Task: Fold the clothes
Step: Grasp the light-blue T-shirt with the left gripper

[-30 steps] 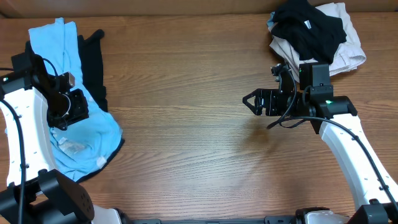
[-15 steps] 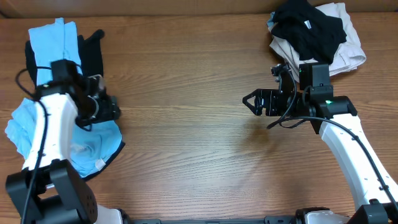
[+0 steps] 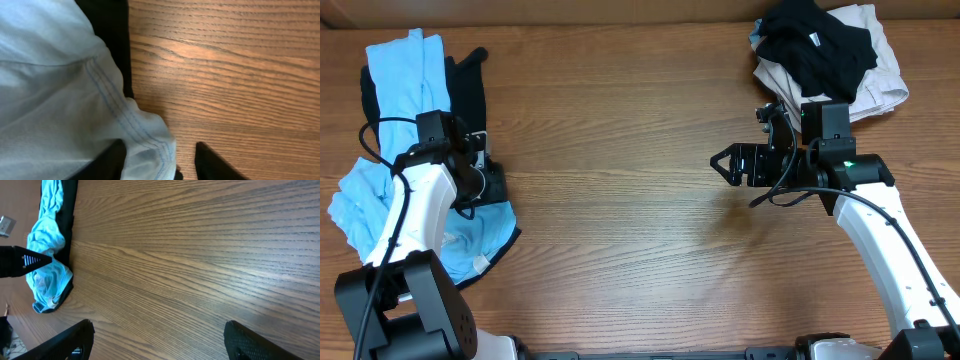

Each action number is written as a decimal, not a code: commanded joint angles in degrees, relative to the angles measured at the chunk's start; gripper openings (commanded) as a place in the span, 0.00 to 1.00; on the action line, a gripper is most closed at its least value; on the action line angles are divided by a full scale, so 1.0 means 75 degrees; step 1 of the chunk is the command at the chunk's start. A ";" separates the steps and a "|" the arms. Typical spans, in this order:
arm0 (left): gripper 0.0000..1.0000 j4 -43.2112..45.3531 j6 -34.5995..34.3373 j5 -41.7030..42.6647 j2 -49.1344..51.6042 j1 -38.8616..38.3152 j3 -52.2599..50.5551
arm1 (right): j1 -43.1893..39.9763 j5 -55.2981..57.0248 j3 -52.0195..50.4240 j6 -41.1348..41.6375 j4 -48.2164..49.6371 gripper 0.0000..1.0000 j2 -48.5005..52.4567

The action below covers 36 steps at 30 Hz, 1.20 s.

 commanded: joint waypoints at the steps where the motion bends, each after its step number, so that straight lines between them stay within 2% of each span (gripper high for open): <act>1: 0.38 0.0023 0.0009 -0.0242 0.0026 0.0015 -0.0052 | -0.0015 -0.0029 0.0111 0.0038 0.0029 0.87 -0.0012; 7: 0.43 0.0388 0.0012 -0.0309 0.0125 0.0015 -0.0216 | -0.0015 -0.0029 0.0111 0.0035 0.0038 0.87 -0.0012; 12: 0.41 0.0635 0.0009 -0.0303 0.0449 0.0015 -0.0216 | -0.0015 -0.0029 0.0111 0.0035 0.0035 0.87 -0.0012; 20: 0.17 0.0562 0.0006 -0.0303 0.0708 0.0023 -0.0143 | -0.0015 -0.0029 0.0111 0.0035 0.0026 0.87 -0.0012; 23: 0.14 0.0210 0.0009 -0.0303 0.0705 0.0023 0.0131 | -0.0015 -0.0032 0.0111 0.0035 0.0026 0.86 -0.0012; 25: 0.05 -0.0128 0.0009 -0.0303 0.0705 0.0023 0.0414 | -0.0015 -0.0029 0.0111 0.0035 0.0029 0.85 -0.0012; 26: 0.04 -0.0300 0.0009 -0.0303 0.0705 0.0023 0.0568 | -0.0015 -0.0029 0.0111 0.0035 0.0029 0.85 -0.0012; 34: 0.04 -0.1160 0.0009 -0.0277 0.0705 0.0023 0.1486 | -0.0015 -0.0029 0.0111 0.0035 0.0026 0.85 -0.0012; 35: 0.09 -0.1145 0.0009 -0.0277 0.0711 0.0023 0.1478 | -0.0015 -0.0029 0.0111 0.0035 0.0026 0.85 -0.0012; 36: 0.20 -0.1096 0.0009 -0.0277 0.0740 0.0023 0.1457 | -0.0015 -0.0029 0.0111 0.0035 0.0026 0.85 -0.0012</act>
